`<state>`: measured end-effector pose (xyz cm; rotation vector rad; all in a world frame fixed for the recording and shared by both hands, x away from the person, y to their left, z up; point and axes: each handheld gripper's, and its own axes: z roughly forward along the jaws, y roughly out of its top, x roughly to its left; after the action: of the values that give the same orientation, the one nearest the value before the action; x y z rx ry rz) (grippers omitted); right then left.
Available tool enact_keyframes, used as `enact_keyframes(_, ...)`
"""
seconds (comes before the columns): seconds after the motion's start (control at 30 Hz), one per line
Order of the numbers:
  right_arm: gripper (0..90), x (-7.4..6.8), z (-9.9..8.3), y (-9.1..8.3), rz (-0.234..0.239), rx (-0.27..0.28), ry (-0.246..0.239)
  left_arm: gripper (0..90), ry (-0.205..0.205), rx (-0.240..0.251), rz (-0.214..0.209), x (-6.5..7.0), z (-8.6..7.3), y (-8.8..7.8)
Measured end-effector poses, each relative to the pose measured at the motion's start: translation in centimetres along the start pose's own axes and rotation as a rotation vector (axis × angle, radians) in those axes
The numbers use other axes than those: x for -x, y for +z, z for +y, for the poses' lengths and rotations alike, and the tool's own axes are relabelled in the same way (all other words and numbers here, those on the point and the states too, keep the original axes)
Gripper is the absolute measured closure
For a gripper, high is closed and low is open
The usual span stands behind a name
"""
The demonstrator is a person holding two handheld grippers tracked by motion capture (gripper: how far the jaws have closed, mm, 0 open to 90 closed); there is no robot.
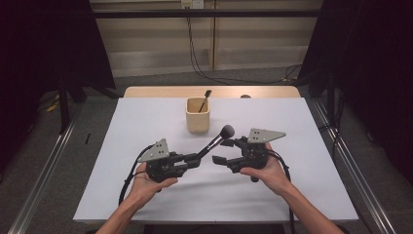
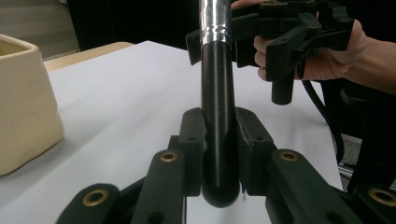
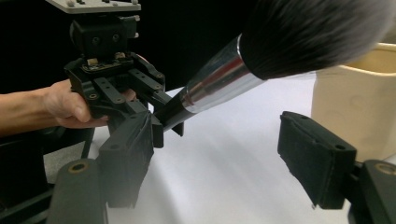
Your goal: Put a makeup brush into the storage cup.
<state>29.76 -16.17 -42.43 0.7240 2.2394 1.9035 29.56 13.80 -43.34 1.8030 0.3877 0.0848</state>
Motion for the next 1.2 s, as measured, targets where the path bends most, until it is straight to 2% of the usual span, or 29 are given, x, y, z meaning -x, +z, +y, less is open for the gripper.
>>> enact_keyframes(0.27, 34.7, -0.05, 0.17, 0.32, 0.023, 0.026, 0.029, 74.6, 0.005, -0.005, -0.002, 0.0, 0.0, 0.0)
enact_keyframes(0.47, 44.7, -0.03, 0.21, 0.33, 0.042, 0.033, 0.035, 74.6, 0.01, -0.011, -0.006, -0.01, -0.04, 0.13)
enact_keyframes(0.67, 46.5, 0.13, 0.16, 0.34, 0.044, 0.041, 0.049, 74.6, 0.017, -0.017, -0.014, 0.08, -0.05, 0.42)
enact_keyframes(0.8, 52.7, 0.05, 0.21, 0.23, 0.059, 0.049, 0.052, 74.6, 0.019, -0.02, -0.017, 0.16, -0.07, 0.55)
enact_keyframes(1.0, 57.3, 0.12, 0.27, 0.11, 0.061, 0.06, 0.064, 74.6, 0.019, -0.022, -0.021, 0.24, -0.12, 0.65)
enact_keyframes(1.2, 58.2, 0.21, 0.24, 0.19, 0.063, 0.064, 0.077, 74.5, 0.022, -0.032, -0.021, 0.19, -0.26, 0.82)
